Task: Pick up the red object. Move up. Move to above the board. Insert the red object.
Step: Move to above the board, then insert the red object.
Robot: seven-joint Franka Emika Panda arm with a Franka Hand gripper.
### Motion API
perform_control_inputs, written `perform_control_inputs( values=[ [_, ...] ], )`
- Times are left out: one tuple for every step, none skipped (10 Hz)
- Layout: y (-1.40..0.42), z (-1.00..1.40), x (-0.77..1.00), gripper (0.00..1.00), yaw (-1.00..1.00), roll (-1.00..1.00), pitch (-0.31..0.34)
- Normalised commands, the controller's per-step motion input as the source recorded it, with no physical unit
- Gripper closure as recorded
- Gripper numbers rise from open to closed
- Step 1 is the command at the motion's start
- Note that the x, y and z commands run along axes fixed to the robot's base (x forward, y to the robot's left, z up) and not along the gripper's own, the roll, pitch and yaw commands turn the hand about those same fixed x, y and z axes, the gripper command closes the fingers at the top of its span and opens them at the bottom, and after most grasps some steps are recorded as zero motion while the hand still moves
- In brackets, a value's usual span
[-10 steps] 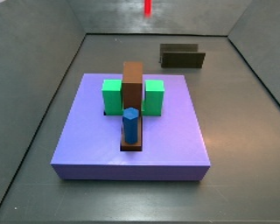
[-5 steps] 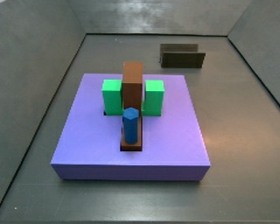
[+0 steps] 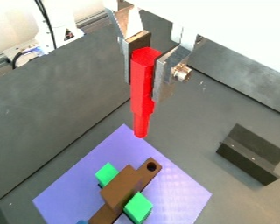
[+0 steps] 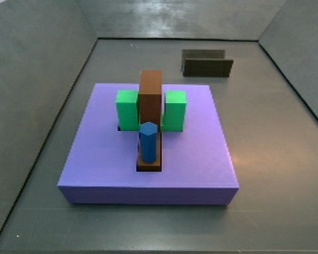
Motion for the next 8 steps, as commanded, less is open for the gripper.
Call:
perform_control_inputs(
  values=[
    [-0.17,0.05,0.04,1.0,0.01,0.01,0.115],
    [0.75,-0.55,0.07,1.0,-0.2,0.0,-0.026],
    [0.64,-0.81,0.0,1.0,-0.21,0.11,-0.127],
    [0.63,-0.8,0.0,1.0,-0.22,0.13,-0.111],
    [0.47,-0.81,0.0,1.0,-0.18,0.07,-0.146],
    [0.0,-0.77,0.13,1.0,0.0,0.05,-0.15],
    [-0.05,-0.86,0.0,1.0,-0.05,0.04,-0.2],
    [-0.05,-0.81,0.0,1.0,-0.05,0.0,-0.221]
  ],
)
